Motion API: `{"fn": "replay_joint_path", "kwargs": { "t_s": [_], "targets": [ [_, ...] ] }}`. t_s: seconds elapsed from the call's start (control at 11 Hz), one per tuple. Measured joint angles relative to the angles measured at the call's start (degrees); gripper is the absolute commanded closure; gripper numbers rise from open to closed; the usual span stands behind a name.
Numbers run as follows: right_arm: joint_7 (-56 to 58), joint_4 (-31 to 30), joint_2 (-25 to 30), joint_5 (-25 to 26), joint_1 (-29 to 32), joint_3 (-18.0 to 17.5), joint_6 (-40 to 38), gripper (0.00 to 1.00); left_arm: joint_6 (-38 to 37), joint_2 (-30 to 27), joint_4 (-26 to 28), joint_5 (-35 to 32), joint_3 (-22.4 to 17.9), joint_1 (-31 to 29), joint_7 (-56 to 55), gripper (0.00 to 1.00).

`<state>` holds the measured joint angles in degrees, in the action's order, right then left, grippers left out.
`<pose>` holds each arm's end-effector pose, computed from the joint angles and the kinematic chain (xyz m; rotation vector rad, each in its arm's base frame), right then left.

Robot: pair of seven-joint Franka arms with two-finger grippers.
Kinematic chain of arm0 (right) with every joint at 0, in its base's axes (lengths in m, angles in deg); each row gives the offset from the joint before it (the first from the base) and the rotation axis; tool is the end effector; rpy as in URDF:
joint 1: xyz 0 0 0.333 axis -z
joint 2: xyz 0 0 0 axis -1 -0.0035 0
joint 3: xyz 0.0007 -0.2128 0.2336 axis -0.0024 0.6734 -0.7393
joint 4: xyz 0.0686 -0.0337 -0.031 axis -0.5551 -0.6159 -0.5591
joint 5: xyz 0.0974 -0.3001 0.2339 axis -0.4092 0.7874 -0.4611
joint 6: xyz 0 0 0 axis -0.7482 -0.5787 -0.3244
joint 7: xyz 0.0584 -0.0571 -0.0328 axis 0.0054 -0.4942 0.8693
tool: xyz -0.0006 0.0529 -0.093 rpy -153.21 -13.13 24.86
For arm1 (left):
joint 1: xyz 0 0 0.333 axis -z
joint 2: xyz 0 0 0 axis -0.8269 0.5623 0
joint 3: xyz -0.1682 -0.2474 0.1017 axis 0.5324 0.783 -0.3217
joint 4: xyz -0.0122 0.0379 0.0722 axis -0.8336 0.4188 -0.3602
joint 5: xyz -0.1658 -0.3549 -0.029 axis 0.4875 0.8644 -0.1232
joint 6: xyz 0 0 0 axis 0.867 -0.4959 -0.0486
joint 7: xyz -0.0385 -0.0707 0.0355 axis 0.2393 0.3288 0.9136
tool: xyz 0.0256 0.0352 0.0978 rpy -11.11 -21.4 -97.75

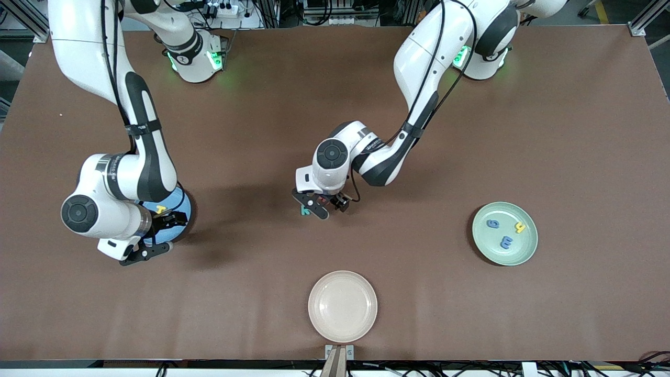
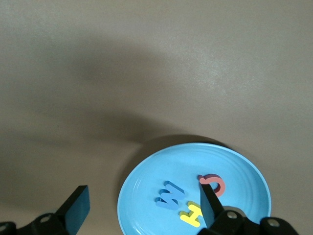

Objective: Sort uppercase to blue plate, lowercase to green plate
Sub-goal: 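Lower the left gripper onto the pink W and grasp it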

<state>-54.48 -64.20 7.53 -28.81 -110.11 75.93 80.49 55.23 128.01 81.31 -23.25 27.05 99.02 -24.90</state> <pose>0.6695 0.0431 0.2701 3.0844 0.5136 -0.2210 0.5246 -0.5552 0.1805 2.8660 -1.0326 0.0200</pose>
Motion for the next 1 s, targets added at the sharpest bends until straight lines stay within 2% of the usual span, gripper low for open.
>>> {"fn": "replay_joint_path", "kwargs": {
  "t_s": [0.64, 0.82, 1.0],
  "targets": [
    [0.01, 0.00, 0.00, 0.00, -0.15, -0.07, 0.00, 0.00, -0.21, 0.83, -0.47, 0.00, -0.10, 0.14, 0.03, 0.15],
    [0.02, 0.00, 0.00, 0.00, -0.16, -0.07, 0.00, 0.00, -0.22, 1.08, -0.77, 0.00, -0.10, 0.20, 0.03, 0.29],
    [0.02, 0.00, 0.00, 0.00, -0.16, -0.07, 0.00, 0.00, -0.23, 1.25, -1.11, 0.00, -0.14, 0.19, 0.03, 0.33]
  ]
}}
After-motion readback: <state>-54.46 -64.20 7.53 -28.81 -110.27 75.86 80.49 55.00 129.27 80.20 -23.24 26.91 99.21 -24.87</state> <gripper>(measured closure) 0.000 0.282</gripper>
